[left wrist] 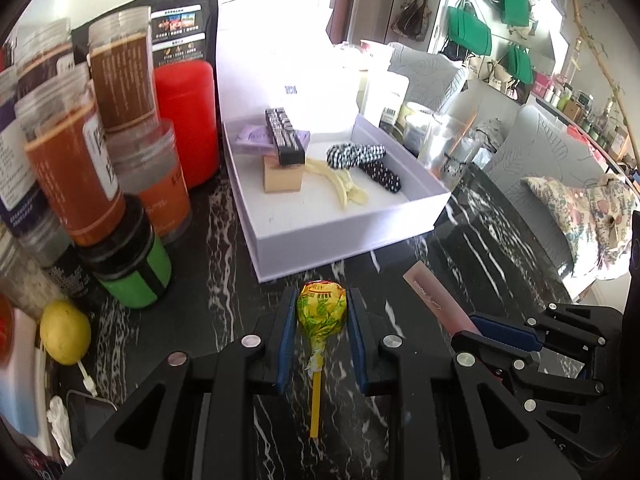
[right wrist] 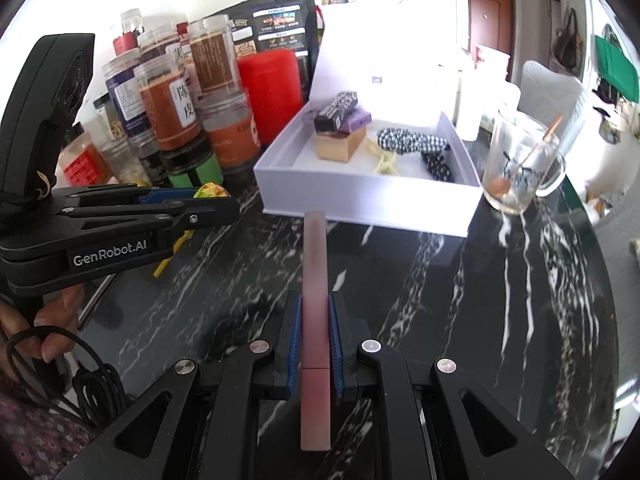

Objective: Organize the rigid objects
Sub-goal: 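Carry the lollipop and pink tube with both grippers toward the white box, then lower both grippers into the white box and open them to release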

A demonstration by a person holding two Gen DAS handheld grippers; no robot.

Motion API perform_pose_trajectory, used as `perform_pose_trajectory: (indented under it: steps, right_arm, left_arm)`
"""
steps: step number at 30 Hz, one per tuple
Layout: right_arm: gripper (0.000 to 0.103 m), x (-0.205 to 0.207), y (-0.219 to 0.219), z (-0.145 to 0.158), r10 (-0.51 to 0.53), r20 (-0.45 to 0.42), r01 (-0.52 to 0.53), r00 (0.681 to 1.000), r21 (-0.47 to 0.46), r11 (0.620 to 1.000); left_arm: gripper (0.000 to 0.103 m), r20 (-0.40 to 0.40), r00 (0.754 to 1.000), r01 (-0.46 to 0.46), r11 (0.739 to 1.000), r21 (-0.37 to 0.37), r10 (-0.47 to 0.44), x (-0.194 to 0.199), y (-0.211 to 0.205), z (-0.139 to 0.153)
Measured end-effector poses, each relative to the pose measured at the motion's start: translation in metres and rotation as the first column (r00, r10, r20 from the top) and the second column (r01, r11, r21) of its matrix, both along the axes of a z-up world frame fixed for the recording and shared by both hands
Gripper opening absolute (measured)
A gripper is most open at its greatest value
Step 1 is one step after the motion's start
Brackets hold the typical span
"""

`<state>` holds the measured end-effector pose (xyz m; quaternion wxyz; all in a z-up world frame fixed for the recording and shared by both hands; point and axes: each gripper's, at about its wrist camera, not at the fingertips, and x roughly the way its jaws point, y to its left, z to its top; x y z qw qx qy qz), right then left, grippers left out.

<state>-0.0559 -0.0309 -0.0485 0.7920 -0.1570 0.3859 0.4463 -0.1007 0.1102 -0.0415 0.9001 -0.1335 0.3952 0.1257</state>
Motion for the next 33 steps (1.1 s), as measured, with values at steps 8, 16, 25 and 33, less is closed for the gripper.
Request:
perform_pose_trajectory:
  steps: [8,16,25,33]
  right_arm:
    - [0.013,0.013,0.009,0.021,0.018,0.044,-0.018,0.999,0.011,1.0]
    - [0.013,0.037,0.015,0.044,0.011,0.082,-0.015,0.997,0.047,0.999]
    - [0.013,0.068,0.02,0.059,-0.028,0.11,0.021,0.994,0.061,0.998]
    - [0.013,0.099,0.029,0.068,-0.056,0.145,0.047,0.988,0.065,0.997]
  left_arm:
    - [0.024,0.047,0.999,0.001,1.0,0.029,-0.002,0.018,0.008,0.024]
    - [0.024,0.104,0.994,0.038,0.998,0.05,-0.043,0.041,0.012,0.047]
    - [0.024,0.127,0.99,0.057,0.997,0.047,-0.063,0.073,0.024,0.059]
    - [0.024,0.173,0.983,0.043,0.997,0.071,-0.055,0.101,0.034,0.073]
